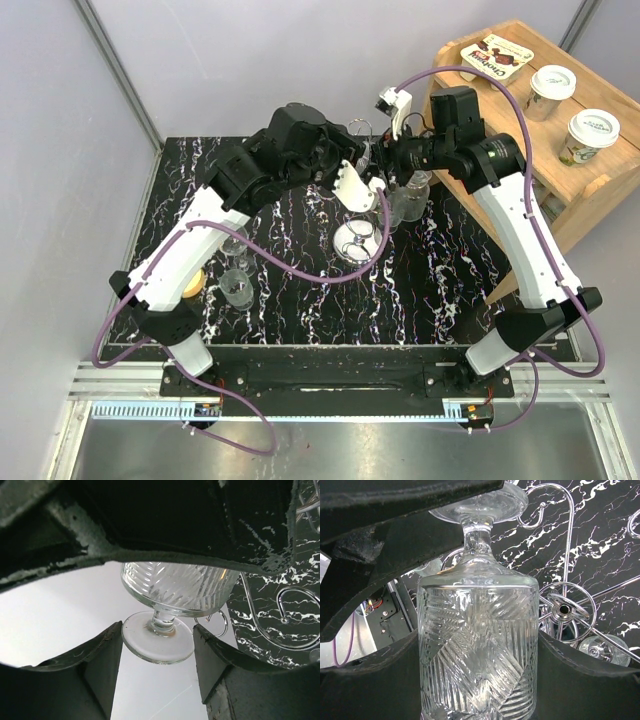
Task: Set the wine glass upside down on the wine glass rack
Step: Turn the wine glass upside down at the wine rack.
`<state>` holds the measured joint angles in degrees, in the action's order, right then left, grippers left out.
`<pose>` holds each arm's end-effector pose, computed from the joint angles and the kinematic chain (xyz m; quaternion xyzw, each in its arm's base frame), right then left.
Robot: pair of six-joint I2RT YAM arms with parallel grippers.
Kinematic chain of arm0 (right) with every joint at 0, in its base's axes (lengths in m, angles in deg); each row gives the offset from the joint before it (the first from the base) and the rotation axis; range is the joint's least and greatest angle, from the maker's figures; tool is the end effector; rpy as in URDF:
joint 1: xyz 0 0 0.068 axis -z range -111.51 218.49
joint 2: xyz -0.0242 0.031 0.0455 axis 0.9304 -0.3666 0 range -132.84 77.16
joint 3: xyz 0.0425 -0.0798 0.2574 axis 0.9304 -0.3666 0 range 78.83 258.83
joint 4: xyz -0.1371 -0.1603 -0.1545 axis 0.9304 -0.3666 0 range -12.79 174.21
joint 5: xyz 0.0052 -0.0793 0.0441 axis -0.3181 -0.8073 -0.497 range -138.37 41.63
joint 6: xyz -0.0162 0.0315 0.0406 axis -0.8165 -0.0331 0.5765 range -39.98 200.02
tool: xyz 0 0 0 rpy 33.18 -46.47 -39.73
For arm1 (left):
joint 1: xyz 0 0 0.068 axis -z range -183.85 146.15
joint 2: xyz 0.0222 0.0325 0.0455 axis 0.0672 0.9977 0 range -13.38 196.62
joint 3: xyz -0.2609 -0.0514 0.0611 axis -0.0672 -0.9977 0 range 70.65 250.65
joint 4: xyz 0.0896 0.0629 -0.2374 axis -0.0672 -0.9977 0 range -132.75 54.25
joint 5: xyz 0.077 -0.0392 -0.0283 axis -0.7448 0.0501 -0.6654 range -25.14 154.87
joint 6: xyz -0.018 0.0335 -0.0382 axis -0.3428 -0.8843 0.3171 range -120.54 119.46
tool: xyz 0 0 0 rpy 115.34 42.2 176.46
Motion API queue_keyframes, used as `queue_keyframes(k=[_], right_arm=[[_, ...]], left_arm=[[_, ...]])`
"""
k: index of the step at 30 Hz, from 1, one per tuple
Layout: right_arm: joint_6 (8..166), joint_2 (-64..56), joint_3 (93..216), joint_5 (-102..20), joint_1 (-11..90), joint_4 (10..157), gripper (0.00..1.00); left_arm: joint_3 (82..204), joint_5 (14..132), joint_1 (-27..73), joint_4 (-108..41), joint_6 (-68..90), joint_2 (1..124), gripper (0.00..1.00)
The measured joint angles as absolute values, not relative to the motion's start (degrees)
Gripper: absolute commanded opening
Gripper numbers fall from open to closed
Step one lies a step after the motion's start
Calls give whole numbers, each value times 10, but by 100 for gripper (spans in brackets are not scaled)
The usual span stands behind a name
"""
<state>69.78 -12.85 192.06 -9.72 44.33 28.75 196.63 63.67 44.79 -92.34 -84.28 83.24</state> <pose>0.2716 0.1462 0.4749 -0.3970 0.7421 0.3429 0.4173 0.2198 -0.2486 0.4980 0.7788 0.3496 0.1655 0.4938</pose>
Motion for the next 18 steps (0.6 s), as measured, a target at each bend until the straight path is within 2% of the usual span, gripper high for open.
queue_keyframes(k=[3,5,6,10,12,18], right_arm=[[698,-129,1921,-97,441,288,77],[700,-129,1921,-96,440,288,91],[706,-129,1920,-92,440,290,92],[713,-129,1914,-76,439,298,92],[718,-129,1907,-67,439,304,87],[722,-129,1901,-72,436,315,84]], left_arm=[[1967,618,456,-923,-856,832,0],[1970,609,461,-923,-864,833,0],[1971,608,463,-923,-868,834,0],[1973,604,475,-919,-877,836,0],[1973,605,477,-913,-877,836,0],[1981,602,487,-886,-889,836,0]])
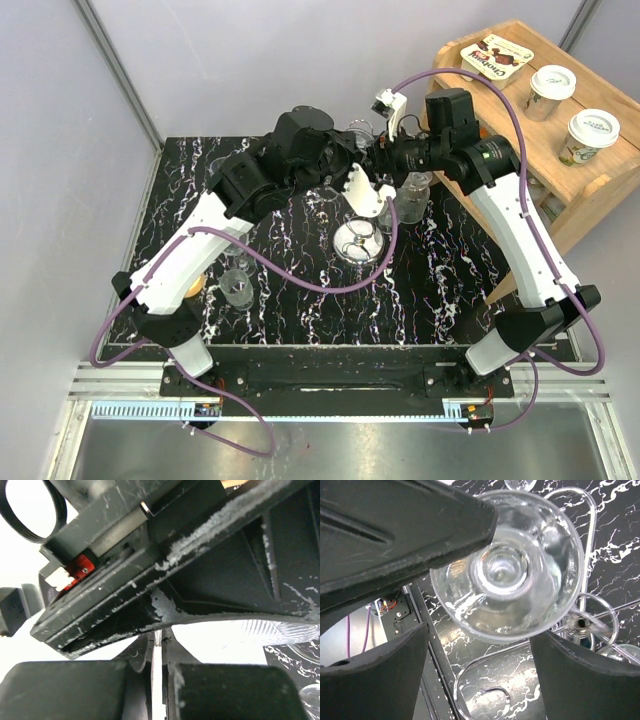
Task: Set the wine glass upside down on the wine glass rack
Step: Turn the wine glass upside down at the wine rack.
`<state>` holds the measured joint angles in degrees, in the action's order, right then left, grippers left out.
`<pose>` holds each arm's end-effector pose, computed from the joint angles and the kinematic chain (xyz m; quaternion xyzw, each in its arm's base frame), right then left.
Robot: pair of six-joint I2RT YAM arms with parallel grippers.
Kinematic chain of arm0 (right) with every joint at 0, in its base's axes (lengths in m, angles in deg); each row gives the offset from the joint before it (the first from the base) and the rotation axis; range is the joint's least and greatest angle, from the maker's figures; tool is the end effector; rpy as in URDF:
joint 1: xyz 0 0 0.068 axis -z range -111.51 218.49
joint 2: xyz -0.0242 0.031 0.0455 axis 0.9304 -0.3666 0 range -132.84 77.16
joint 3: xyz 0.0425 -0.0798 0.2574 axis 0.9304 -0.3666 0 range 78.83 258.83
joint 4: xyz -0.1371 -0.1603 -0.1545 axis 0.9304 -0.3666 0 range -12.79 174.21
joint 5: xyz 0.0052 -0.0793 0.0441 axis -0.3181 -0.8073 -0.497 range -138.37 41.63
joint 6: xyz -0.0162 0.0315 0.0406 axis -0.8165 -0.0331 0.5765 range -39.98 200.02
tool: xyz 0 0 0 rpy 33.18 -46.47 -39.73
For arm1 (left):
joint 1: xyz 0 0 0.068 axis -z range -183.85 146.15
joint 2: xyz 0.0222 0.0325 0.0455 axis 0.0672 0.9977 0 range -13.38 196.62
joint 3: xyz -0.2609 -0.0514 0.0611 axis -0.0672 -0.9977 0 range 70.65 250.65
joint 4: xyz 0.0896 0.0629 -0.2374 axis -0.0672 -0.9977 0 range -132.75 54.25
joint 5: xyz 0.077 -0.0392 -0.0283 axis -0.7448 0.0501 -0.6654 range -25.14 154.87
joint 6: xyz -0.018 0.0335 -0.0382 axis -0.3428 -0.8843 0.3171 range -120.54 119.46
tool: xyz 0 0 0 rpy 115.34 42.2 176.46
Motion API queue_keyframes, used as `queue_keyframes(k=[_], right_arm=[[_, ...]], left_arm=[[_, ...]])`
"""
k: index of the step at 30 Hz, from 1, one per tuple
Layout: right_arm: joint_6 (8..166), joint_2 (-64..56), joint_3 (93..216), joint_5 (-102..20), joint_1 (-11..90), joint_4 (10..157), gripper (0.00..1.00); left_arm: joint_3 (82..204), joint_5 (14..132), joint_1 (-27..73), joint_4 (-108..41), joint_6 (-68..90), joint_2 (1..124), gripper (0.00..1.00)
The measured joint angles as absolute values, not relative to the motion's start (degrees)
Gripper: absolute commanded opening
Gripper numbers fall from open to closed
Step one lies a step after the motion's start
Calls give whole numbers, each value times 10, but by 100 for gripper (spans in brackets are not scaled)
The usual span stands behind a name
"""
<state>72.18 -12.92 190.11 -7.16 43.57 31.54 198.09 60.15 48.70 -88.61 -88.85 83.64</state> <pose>0.2740 0.1532 0.4694 -0.3953 0.7349 0.3716 0.4069 0.2055 -0.2636 0.5095 0.7749 0.2997 0.2031 0.5182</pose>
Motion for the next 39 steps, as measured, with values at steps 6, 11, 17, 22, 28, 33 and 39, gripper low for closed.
queue_keyframes(k=[6,11,17,22,28,33,39], right_arm=[[724,-128,1901,-82,435,313,80],[725,-128,1900,-87,435,322,87],[725,-118,1900,-104,434,326,91],[724,-112,1913,-124,435,325,91],[726,-109,1920,-134,440,326,91],[726,-105,1920,-134,442,329,91],[733,-86,1893,-132,442,369,94]], left_arm=[[1981,601,487,-894,-880,836,0],[1981,600,487,-892,-866,837,0],[1981,597,487,-875,-814,838,0],[1975,595,486,-846,-754,836,0],[1939,592,480,-800,-702,819,0],[1931,592,476,-787,-678,814,0],[1931,591,474,-780,-655,808,0]])
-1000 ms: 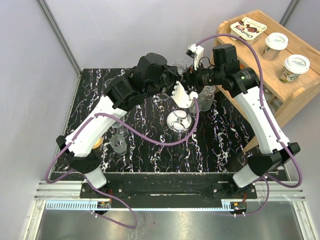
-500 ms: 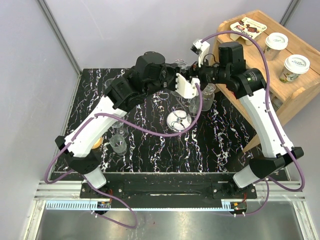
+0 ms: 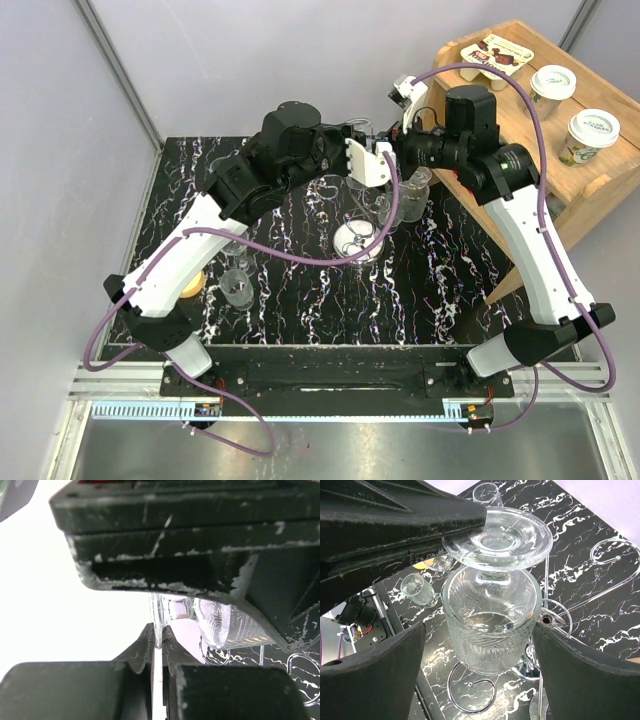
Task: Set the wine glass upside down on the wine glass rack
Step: Turn the wine glass upside down at the wine rack.
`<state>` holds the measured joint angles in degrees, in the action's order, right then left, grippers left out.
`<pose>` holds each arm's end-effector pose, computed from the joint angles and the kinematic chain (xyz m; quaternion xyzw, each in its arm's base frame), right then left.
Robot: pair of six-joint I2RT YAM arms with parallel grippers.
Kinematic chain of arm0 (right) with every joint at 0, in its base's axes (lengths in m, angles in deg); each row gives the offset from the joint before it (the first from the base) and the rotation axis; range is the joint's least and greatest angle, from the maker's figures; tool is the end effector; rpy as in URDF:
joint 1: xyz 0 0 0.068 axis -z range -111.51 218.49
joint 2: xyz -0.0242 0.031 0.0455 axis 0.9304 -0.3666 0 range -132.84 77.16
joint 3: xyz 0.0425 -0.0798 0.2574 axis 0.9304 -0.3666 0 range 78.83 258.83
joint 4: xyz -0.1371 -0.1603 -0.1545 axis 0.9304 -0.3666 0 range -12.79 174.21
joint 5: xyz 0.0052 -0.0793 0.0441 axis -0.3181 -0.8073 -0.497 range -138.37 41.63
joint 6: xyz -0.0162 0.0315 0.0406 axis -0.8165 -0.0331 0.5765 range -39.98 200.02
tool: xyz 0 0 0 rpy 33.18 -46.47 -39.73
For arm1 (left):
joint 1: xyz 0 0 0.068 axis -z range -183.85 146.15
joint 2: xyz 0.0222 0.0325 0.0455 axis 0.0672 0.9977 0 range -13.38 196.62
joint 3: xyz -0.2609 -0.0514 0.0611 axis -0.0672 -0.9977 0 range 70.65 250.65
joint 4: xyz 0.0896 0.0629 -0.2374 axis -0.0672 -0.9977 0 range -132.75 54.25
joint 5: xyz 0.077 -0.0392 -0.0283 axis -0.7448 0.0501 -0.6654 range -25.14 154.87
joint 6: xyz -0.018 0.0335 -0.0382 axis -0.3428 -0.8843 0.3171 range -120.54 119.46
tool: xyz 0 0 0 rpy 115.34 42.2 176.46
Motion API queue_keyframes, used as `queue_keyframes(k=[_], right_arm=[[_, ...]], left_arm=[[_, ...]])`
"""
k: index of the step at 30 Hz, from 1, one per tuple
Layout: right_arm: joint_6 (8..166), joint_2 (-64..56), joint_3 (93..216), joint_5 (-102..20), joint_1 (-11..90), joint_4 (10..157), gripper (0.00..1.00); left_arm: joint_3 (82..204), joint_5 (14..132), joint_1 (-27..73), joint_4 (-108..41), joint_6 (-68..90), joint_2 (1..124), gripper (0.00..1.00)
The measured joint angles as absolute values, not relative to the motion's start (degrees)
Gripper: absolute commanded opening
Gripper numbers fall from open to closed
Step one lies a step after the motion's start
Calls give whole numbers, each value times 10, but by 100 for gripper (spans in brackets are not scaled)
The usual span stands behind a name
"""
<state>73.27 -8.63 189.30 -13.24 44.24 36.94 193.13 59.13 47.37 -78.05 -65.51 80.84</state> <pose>0.2590 0.1392 0.4940 -0.3733 0.7195 0.3287 0.4847 0.2112 -0.2573 0.5191 0.6520 0.4422 0.1127 0.6055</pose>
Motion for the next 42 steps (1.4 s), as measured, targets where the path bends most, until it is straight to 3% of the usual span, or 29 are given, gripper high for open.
queue_keyframes(k=[14,42], right_arm=[[754,-70,1841,-145,442,451,99],[790,-70,1811,-117,442,506,96]], left_arm=[[1931,595,474,-781,-605,805,0],[1969,595,472,-780,-570,804,0]])
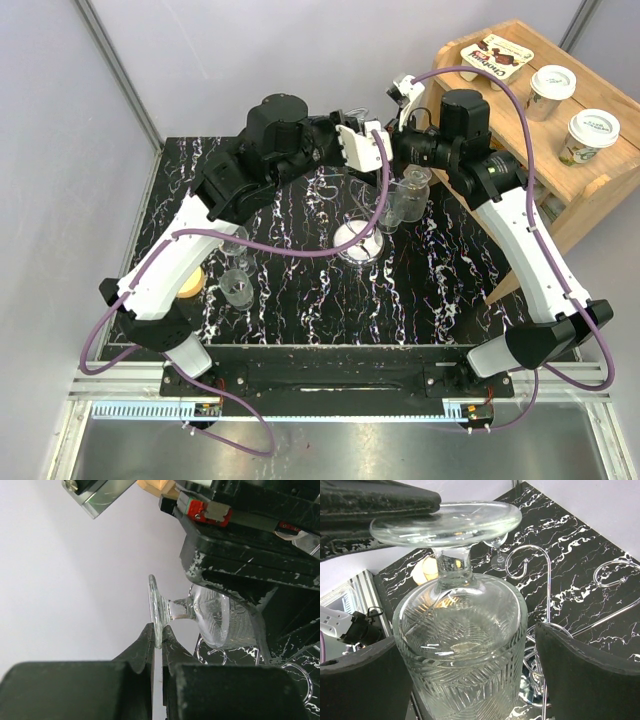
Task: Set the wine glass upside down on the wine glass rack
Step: Turn the wine glass upside down at the wine rack.
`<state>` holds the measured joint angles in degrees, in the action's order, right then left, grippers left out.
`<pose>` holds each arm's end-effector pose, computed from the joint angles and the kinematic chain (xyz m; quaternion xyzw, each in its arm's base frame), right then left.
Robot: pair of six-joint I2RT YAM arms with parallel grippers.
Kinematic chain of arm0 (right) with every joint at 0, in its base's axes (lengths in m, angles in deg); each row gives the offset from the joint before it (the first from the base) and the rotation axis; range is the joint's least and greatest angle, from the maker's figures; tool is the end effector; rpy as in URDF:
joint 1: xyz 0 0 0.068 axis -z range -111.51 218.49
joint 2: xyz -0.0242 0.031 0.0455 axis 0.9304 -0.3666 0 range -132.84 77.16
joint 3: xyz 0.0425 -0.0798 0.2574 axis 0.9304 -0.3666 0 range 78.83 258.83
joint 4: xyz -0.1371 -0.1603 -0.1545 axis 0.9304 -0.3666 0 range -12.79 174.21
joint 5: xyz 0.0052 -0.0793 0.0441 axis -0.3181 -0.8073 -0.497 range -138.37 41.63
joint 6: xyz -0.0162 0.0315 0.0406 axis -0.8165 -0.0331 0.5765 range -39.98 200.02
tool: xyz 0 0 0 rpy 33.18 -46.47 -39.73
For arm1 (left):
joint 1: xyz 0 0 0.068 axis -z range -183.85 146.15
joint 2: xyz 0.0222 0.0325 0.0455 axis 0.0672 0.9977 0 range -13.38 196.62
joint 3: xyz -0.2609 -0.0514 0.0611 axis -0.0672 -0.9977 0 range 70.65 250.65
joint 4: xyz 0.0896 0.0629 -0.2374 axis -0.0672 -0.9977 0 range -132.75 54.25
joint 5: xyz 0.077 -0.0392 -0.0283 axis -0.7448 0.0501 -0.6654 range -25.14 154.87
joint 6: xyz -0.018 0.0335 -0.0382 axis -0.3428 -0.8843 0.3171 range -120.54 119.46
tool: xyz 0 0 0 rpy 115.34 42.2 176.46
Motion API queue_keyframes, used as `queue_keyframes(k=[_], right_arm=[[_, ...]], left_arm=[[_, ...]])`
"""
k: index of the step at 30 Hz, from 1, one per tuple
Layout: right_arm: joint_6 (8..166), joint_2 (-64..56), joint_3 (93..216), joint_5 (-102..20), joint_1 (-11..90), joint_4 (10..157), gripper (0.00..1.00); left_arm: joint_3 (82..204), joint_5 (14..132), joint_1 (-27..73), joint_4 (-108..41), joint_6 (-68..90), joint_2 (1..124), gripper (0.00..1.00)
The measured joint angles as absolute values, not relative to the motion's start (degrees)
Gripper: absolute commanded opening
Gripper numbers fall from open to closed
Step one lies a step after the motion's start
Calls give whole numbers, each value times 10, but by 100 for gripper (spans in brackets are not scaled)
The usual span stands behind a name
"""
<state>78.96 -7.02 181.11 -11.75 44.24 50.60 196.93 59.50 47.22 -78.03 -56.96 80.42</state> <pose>0.2705 0.1451 0.4819 -0.3511 0.6957 0.3606 0.5126 0.2034 -0.2466 0.5405 0.5983 0.4762 0.0658 0.6410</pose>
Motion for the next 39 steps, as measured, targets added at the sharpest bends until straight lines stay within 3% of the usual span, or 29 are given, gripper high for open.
queue_keyframes(k=[10,23,32,39], right_arm=[[811,-54,1756,-102,442,567,86],[820,-54,1755,-87,442,590,80],[820,-54,1755,-83,442,589,80],[820,-54,1755,-87,442,583,95]], left_arm=[[1972,594,470,-777,-554,805,0],[1982,595,470,-776,-547,805,0],[1982,590,476,-776,-557,805,0],[1982,582,485,-776,-570,805,0]])
